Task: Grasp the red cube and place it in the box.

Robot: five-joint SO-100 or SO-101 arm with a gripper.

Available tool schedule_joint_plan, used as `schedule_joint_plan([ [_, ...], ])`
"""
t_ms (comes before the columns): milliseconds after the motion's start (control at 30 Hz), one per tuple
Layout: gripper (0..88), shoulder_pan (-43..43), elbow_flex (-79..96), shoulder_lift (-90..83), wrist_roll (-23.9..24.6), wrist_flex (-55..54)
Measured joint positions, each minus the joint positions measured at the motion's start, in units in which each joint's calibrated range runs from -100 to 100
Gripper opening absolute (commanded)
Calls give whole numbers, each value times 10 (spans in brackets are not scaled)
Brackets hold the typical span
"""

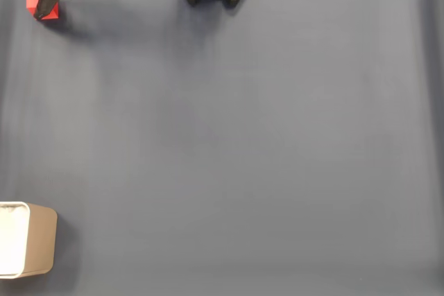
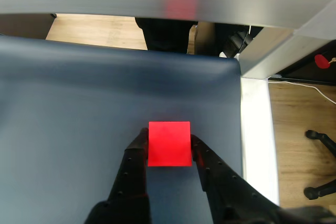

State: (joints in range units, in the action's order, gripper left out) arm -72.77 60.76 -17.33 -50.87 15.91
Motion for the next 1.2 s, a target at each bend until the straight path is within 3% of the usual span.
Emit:
schedule_joint_plan([
  [467, 0, 17, -18, -23, -4, 52],
  [633, 0, 62, -133, -79, 0, 208],
  [800, 0, 102, -214, -87, 9, 288],
  [1200, 0, 177, -327, -80, 13, 308],
])
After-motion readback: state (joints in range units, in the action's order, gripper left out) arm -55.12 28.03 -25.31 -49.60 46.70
